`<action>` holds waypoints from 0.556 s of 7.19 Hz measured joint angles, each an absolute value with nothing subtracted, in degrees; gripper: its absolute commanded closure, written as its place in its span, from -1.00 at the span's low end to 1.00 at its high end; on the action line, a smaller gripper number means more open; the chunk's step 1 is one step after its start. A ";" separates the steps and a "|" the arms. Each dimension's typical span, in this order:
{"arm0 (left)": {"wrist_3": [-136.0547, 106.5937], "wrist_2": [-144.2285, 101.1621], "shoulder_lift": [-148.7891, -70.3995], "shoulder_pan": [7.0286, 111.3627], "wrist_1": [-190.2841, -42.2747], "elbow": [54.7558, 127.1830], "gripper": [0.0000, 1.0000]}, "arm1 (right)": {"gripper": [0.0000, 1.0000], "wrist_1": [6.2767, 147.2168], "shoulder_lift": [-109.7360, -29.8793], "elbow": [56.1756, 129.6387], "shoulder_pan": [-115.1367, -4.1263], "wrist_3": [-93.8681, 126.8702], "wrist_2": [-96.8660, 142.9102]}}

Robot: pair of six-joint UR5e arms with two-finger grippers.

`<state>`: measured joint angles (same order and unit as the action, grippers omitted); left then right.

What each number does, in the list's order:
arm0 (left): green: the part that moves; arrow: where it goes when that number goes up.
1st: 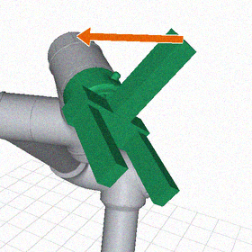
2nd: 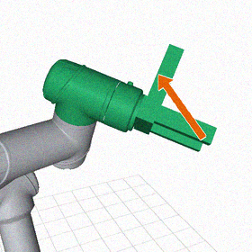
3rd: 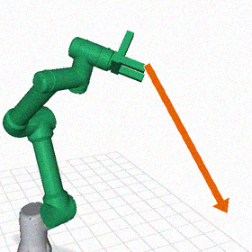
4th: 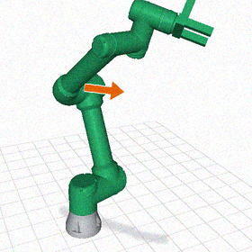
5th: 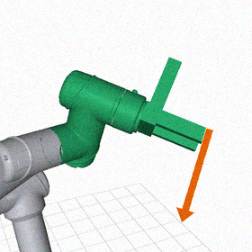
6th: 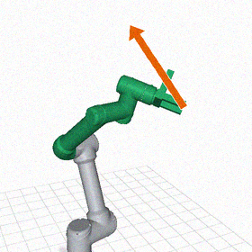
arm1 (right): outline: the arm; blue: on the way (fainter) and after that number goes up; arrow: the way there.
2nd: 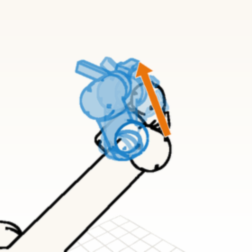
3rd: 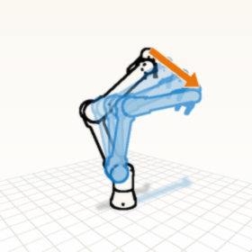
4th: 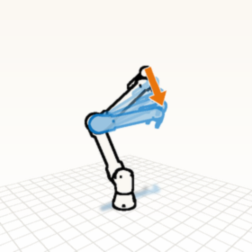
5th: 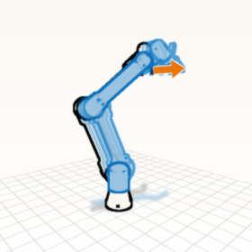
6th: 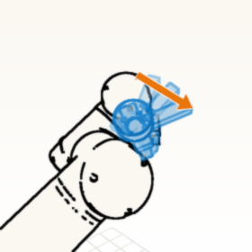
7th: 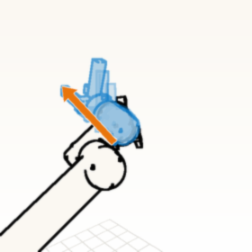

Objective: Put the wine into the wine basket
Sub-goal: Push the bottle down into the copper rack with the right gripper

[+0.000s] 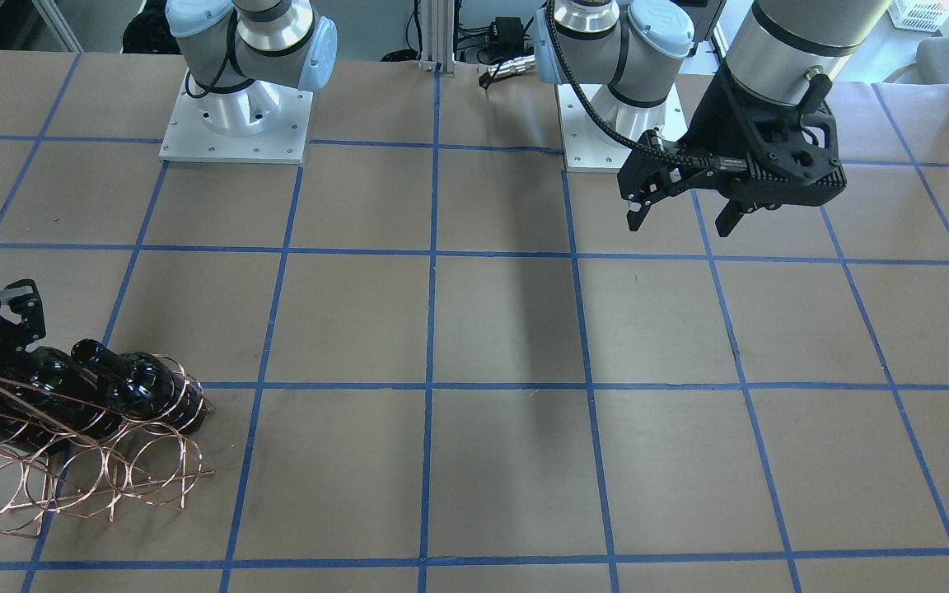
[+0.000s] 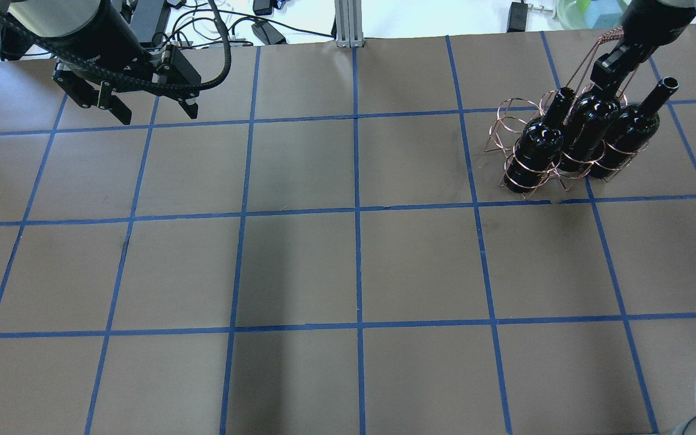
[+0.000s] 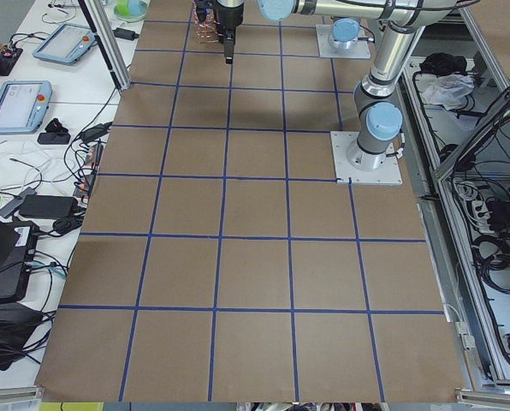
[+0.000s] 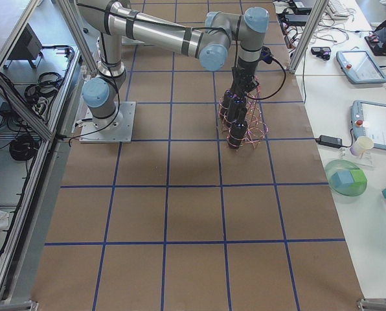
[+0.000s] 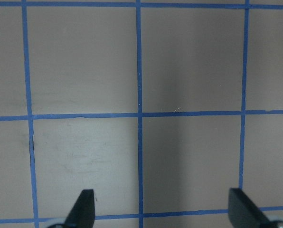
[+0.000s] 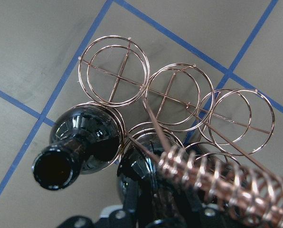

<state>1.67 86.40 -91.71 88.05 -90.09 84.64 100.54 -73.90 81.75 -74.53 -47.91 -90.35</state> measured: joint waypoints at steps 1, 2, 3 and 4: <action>1.67 86.40 -91.68 88.02 -90.11 84.66 -1.00 | 1.00 100.57 -73.86 82.24 -74.53 -47.90 -90.35; 1.67 86.40 -91.67 88.01 -90.14 84.69 -1.00 | 1.00 100.62 -73.82 82.75 -74.53 -47.90 -90.36; 1.67 86.40 -91.69 88.03 -90.17 84.71 -1.00 | 1.00 100.63 -73.78 83.19 -74.53 -47.92 -90.37; 1.67 86.40 -91.72 88.05 -90.17 84.72 -1.00 | 1.00 100.63 -73.68 83.50 -74.53 -47.96 -90.41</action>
